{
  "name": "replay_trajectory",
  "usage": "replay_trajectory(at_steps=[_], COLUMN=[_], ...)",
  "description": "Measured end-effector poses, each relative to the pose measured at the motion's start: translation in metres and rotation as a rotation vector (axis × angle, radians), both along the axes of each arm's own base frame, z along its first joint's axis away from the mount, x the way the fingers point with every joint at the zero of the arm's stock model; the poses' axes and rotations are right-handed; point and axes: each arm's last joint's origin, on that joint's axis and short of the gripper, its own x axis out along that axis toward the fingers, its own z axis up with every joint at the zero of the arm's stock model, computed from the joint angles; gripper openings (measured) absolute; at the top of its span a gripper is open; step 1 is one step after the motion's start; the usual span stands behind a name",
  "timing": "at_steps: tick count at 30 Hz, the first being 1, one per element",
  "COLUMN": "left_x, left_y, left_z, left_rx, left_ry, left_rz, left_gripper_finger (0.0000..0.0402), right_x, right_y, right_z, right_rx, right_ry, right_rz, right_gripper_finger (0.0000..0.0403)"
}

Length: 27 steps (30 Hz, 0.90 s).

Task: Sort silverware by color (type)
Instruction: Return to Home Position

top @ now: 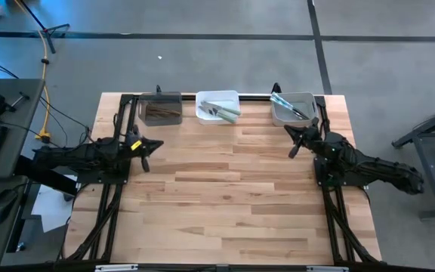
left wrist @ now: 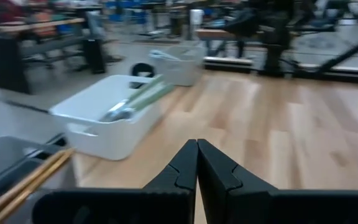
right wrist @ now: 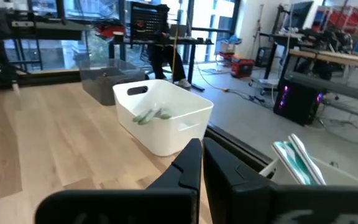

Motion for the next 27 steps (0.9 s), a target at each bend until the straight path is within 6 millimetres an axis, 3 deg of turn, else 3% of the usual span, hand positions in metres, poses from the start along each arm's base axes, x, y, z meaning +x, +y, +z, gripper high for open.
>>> replay_trajectory(at_steps=[4, 12, 27], left_x=[-0.0006, 0.0003, 0.0003], left_y=[0.0021, 0.002, 0.0019], left_z=[0.0002, -0.0006, -0.0006], left_rx=[0.001, 0.001, 0.002], left_ry=[-0.004, 0.008, 0.009], left_rz=[0.077, 0.074, 0.072], left_gripper_finger=[0.0, 0.0, 0.0], right_x=[0.0003, 0.0018, 0.0017], right_y=[-0.0026, -0.0053, -0.0053], right_z=[-0.002, -0.0058, -0.0056], right_rx=[0.032, 0.114, 0.109], right_ry=[0.005, -0.007, -0.006], right_rz=[-0.022, -0.049, -0.049], right_gripper_finger=[0.0, 0.0, 0.0])
